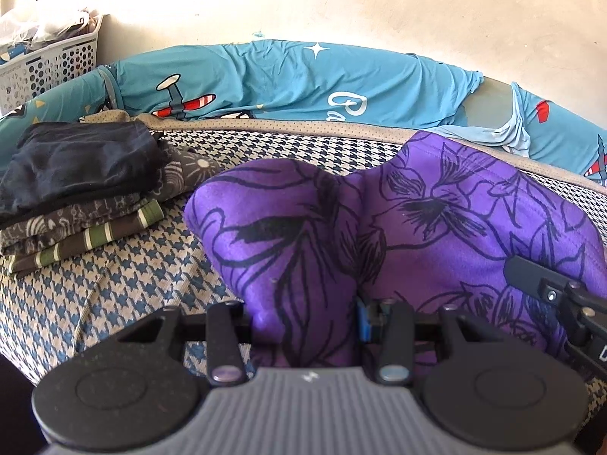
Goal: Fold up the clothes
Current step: 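Lift the purple blouse bundle with both grippers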
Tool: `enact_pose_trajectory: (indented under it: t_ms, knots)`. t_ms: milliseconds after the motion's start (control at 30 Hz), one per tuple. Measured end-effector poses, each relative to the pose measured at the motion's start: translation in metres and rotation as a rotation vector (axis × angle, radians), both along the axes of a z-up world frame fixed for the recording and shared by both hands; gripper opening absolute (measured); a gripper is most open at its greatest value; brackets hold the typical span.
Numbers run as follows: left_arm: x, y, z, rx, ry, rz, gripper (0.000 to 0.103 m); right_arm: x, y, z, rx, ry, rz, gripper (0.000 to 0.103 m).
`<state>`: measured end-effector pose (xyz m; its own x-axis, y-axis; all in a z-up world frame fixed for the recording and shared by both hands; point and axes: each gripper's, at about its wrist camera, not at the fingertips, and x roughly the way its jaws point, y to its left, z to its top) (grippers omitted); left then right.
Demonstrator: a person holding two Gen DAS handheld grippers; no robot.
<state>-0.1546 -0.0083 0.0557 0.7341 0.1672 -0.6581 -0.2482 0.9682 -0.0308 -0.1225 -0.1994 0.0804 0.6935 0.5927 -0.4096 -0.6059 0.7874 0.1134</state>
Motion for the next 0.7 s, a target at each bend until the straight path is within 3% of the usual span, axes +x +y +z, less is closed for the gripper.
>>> enact_pose_trajectory:
  t_ms: [367,700]
  knots:
    - [0.003,0.008,-0.005,-0.002,0.003,0.003,0.040,-0.002,0.008,0.000,-0.009,0.002,0.005,0.022]
    - [0.008,0.045,0.002,-0.017,-0.005,0.069,0.040,0.004,0.042,0.002,-0.024,0.007,0.047,0.022]
